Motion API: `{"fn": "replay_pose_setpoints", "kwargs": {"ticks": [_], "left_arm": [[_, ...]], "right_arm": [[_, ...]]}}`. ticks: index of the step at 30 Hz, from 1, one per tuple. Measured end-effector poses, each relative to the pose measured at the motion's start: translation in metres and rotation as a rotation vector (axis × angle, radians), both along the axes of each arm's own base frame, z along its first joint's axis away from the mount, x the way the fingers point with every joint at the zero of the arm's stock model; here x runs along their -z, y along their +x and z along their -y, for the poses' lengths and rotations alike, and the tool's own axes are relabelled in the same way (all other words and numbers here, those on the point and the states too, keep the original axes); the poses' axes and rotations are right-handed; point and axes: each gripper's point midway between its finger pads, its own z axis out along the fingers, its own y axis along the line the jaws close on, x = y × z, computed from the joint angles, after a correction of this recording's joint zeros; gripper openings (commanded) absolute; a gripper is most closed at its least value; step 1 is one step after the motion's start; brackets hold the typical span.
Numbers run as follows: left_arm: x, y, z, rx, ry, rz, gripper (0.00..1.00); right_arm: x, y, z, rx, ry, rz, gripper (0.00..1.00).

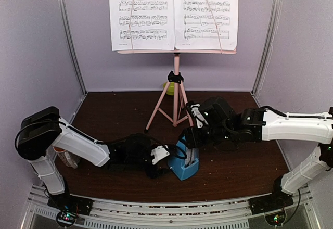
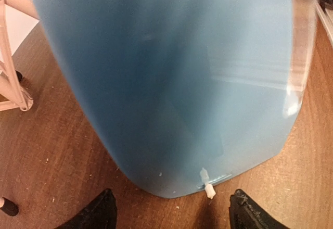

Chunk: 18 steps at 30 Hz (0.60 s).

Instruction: Set up the instrument practice props

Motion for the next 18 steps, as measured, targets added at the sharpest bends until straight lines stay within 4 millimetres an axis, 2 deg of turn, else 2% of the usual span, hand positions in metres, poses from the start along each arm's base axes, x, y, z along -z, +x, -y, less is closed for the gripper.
{"fn": "replay_pose_setpoints", "kwargs": {"ticks": [3, 4, 7, 9, 11, 13, 15, 18], "left_arm": [[-0.010, -0.001, -0.005, -0.006, -0.022, 0.014, 0.77], [-0.012, -0.002, -0.006, -0.009, -0.027, 0.016, 0.77], [-0.016, -0.005, -0.013, -0.019, -0.040, 0.015, 0.72], [-0.015, -0.007, -0.019, -0.026, -0.041, 0.007, 0.66], [-0.010, -0.012, -0.027, -0.034, -0.033, -0.008, 0.59], [-0.007, -0.014, -0.032, -0.043, -0.028, -0.025, 0.54], [-0.003, -0.016, -0.035, -0.058, -0.028, -0.046, 0.50], [-0.001, -0.016, -0.037, -0.082, -0.037, -0.079, 0.44]], "right_arm": [[-0.009, -0.004, -0.006, -0.019, 0.039, -0.001, 0.97], [-0.012, -0.005, -0.007, -0.022, 0.052, -0.001, 0.99], [-0.032, -0.008, -0.006, -0.033, 0.104, 0.018, 1.00], [-0.050, -0.009, -0.001, -0.034, 0.156, 0.034, 0.96], [-0.068, -0.006, 0.012, -0.016, 0.226, 0.057, 0.90], [-0.072, 0.000, 0.029, 0.023, 0.267, 0.069, 0.85], [-0.060, 0.006, 0.047, 0.072, 0.278, 0.061, 0.78], [-0.023, 0.013, 0.068, 0.141, 0.236, 0.020, 0.62]]}}
